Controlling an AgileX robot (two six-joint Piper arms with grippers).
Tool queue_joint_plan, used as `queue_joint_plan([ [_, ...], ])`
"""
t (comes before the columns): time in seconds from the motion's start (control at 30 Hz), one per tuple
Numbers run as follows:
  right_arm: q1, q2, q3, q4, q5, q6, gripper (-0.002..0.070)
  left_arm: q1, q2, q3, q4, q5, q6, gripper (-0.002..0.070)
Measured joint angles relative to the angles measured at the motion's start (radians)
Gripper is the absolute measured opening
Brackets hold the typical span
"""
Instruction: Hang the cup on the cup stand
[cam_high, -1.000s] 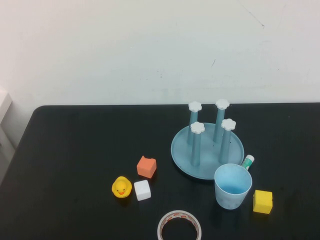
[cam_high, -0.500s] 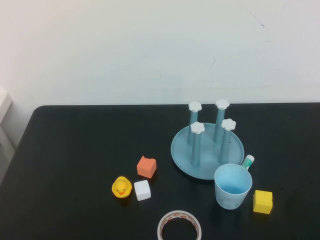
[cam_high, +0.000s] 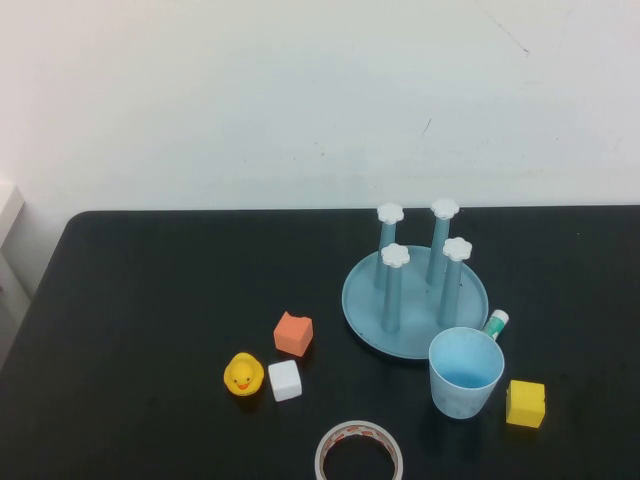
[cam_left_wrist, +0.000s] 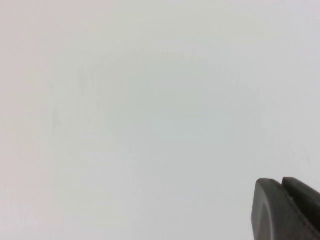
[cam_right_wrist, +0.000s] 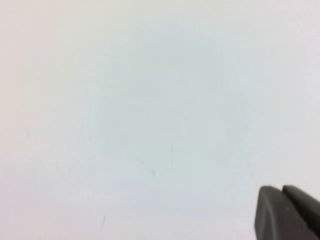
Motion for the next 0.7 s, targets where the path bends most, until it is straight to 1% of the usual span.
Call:
queue_joint_plan([
  [0.13,0.0,0.0,0.0,-0.001,-0.048,-0.008,-0.0001,0.0,-0.002,0.0,0.0,-0.069,0.0,-0.0001],
  [0.33,0.0,0.0,0.0,-0.001,-0.048,-0.006,-0.0001,0.0,-0.002,0.0,0.0,-0.084,-0.007,-0.0001],
  [0.5,0.0,0.0,0.0,-0.001,-0.089,-0.019,-0.0001,0.0,-0.002,0.0,0.007,-0.115,-0.069,-0.0001],
  [0.6,0.0,0.0,0.0,-0.001,-0.146,-0.069,-0.0001,0.0,-0.002,0.0,0.043,-0.159,-0.078,-0.0001],
  [0.7,0.0,0.0,-0.033,-0.001,-0.117,-0.11,-0.0001,0.0,-0.002,-0.011,0.124,-0.122,-0.085,-0.0001],
])
